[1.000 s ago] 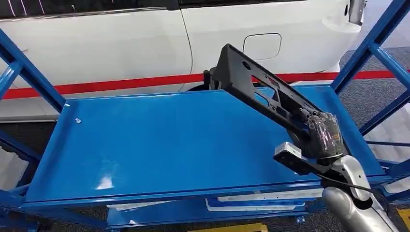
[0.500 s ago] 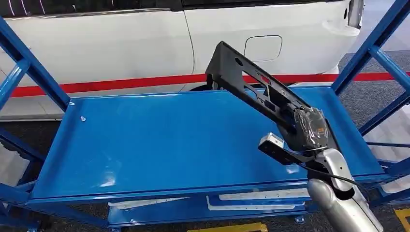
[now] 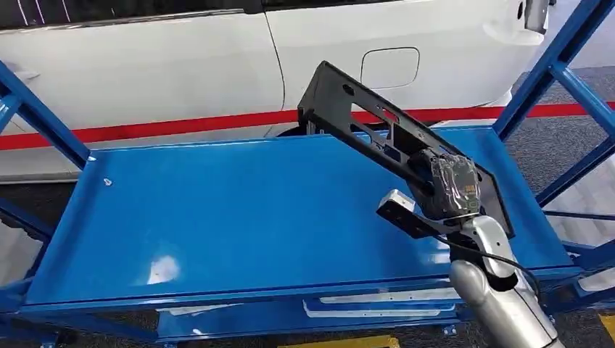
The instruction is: Take the parts from the cabinet and place them on the table.
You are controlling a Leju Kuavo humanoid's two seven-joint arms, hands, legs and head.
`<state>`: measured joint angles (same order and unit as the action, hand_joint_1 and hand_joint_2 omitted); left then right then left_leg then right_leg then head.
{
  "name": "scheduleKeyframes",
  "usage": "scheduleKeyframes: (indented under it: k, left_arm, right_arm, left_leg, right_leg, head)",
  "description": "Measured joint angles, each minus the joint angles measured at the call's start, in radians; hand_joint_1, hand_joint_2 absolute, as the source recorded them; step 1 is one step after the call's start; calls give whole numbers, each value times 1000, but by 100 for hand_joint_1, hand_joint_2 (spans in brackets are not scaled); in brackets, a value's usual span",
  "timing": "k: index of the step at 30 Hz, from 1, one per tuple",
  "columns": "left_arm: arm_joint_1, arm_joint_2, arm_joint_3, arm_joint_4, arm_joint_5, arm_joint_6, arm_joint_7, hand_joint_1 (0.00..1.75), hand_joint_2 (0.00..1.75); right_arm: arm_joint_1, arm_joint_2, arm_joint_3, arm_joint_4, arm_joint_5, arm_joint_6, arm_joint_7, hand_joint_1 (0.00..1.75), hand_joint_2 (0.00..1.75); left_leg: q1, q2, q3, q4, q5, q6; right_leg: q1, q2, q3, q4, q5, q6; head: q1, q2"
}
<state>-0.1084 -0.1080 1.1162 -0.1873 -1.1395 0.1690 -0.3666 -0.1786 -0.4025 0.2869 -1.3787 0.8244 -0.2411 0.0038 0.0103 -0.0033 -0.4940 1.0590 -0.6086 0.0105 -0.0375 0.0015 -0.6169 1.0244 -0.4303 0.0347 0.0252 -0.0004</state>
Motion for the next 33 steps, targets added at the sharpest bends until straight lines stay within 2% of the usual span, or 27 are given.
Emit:
scheduleKeyframes:
  k: [2,3,4,5,6,8,9,10,12,13,14,15,17,18,19,20,21,22,23,24,25,27,28,29,30,31,33]
  left_arm:
    - [1,1,0,-1,0,-1,0,0,0]
    - [1,1,0,-1,0,-1,0,0,0]
    - [2,1,0,-1,0,-2,2,0,0]
    - [2,1,0,-1,0,-2,2,0,0]
    - [2,1,0,-2,0,-2,2,0,0]
    - [1,1,0,-4,0,-2,2,0,0]
    - [-1,2,0,-6,0,-2,2,0,0]
    - [-2,1,0,-7,0,-3,2,0,0]
    - [-1,3,0,-7,0,-4,2,0,0]
    - [0,3,0,-8,0,-5,-1,0,0]
    - [0,3,0,-8,0,-7,-4,0,0]
    - [-1,3,0,-9,0,-11,-6,0,0]
    - [0,5,0,-11,-3,-15,-7,0,0]
    - [0,5,0,-11,-4,-16,-7,0,0]
    - [1,5,0,-11,-6,-17,-7,0,0]
    - [1,5,0,-11,-8,-17,-7,0,0]
    - [1,5,0,-11,-8,-17,-7,0,0]
    - [1,5,0,-11,-8,-17,-7,0,0]
    - [1,5,0,-11,-8,-17,-7,0,0]
    - [0,5,0,-12,-8,-18,-8,0,0]
    - [-1,5,0,-12,-8,-18,-8,0,0]
    - [0,5,0,-12,-8,-21,-9,0,0]
    - [0,5,0,-13,-8,-23,-9,0,0]
    - [0,5,0,-15,-8,-23,-9,0,0]
    - [0,5,0,-15,-8,-24,-9,0,0]
    - [0,5,0,-15,-8,-24,-9,0,0]
    - [0,6,0,-16,-9,-24,-8,0,0]
  right_arm:
    - [0,5,-3,-8,0,0,2,152,175]
    - [1,7,-3,-8,0,0,2,152,175]
    - [1,9,-3,-9,0,0,2,152,175]
    - [2,10,-3,-9,0,0,2,152,175]
    - [2,11,-4,-10,0,0,2,152,175]
    - [2,13,-8,-16,0,0,3,152,175]
    - [2,15,-11,-19,0,0,4,152,175]
    - [1,14,-12,-21,0,0,4,152,175]
    - [10,16,-19,-38,-5,0,2,152,175]
    - [16,16,-26,-51,-9,0,-3,152,175]
    - [22,15,-35,-63,-18,0,-10,152,175]
    - [32,14,-49,-86,-32,0,-18,152,175]
    - [56,13,-82,-134,-61,-3,-37,152,175]
    - [74,12,-101,-161,-76,-8,-50,152,175]
    - [92,12,-119,-188,-87,-11,-62,152,175]
    - [109,11,-136,-218,-99,-13,-73,152,175]
    - [126,11,-151,-245,-109,-16,-82,152,175]
    - [144,11,-171,-284,-122,-21,-95,152,175]
    - [156,11,-188,-317,-132,-24,-104,152,175]
    - [166,11,-203,-345,-137,-27,-113,152,175]
    - [182,13,-218,-374,-142,-29,-119,152,175]
    - [207,17,-244,-433,-142,-34,-134,152,175]
    - [220,20,-252,-458,-139,-36,-138,152,175]
    - [232,26,-260,-480,-135,-39,-144,152,175]
    - [240,31,-266,-501,-130,-39,-148,152,175]
    - [248,37,-272,-520,-126,-40,-151,152,175]
    - [266,50,-278,-546,-116,-40,-153,152,175]
  left_leg:
    - [0,0,-94,185,-83,-5]
    - [0,0,-126,241,-97,-5]
    - [0,0,-144,263,-89,-2]
    - [0,0,-135,233,-57,2]
    - [0,0,-107,166,-11,7]
    - [-1,0,-19,-14,77,23]
    - [-6,0,-11,-43,68,20]
    - [-8,-1,-16,-43,74,20]
    - [-18,-1,-21,-40,81,30]
    - [-18,-1,-24,-49,93,40]
    - [-9,2,-21,-58,108,46]
    - [-10,0,-30,-60,116,57]
    - [-13,1,-47,-59,127,63]
    - [-15,1,-54,-58,132,65]
    - [-16,1,-60,-58,136,64]
    - [-17,1,-63,-57,138,64]
    - [-17,0,-65,-57,140,63]
    - [-17,0,-67,-54,141,61]
    - [-18,0,-67,-51,140,60]
    - [-19,1,-71,-48,140,57]
    - [-23,1,-74,-47,144,50]
    - [-23,1,-77,-45,149,40]
    - [-24,0,-78,-48,153,33]
    - [-23,-2,-84,-40,144,27]
    - [-21,-1,-94,-18,113,18]
    - [-16,0,-114,36,64,9]
    - [-8,0,-172,197,-25,-5]
  right_leg:
    - [4,-2,-4,0,1,-5]
    - [6,-2,-6,0,1,-6]
    - [9,-1,-7,0,3,-9]
    - [10,-1,-8,0,5,-12]
    - [11,-1,-8,0,6,-12]
    - [12,0,-7,0,11,-11]
    - [21,0,-9,1,15,-4]
    - [22,-1,-12,2,18,0]
    - [14,-2,-11,-6,29,16]
    - [16,-2,-12,-10,36,26]
    - [9,-2,-24,3,24,25]
    - [14,-1,-43,38,-13,16]
    - [14,-1,-97,196,-99,7]
    - [14,-1,-121,276,-130,8]
    - [14,-1,-127,313,-142,15]
    - [14,-1,-109,299,-137,21]
    - [14,-1,-70,246,-119,29]
    - [14,-2,-2,139,-87,39]
    - [15,-2,60,39,-63,42]
    - [16,-2,94,-26,-79,28]
    - [26,-1,96,-14,-59,22]
    - [28,0,90,-20,-61,13]
    - [25,0,87,-23,-56,6]
    - [7,-2,85,-32,-47,-8]
    - [9,-2,80,-32,-42,-16]
    - [8,-3,74,-32,-38,-23]
    - [9,-5,59,-32,-27,-28]
  head:
    - [0,0]
    - [0,0]
    - [0,0]
    - [0,0]
    - [0,0]
    - [0,0]
    - [0,0]
    - [2,0]
    - [1,0]
    - [1,0]
    - [1,0]
    - [3,0]
    - [6,0]
    - [6,0]
    - [5,0]
    - [5,0]
    - [6,0]
    - [6,0]
    - [6,0]
    - [6,0]
    - [3,0]
    - [5,0]
    - [5,0]
    - [6,0]
    - [5,0]
    - [1,0]
    - [1,0]
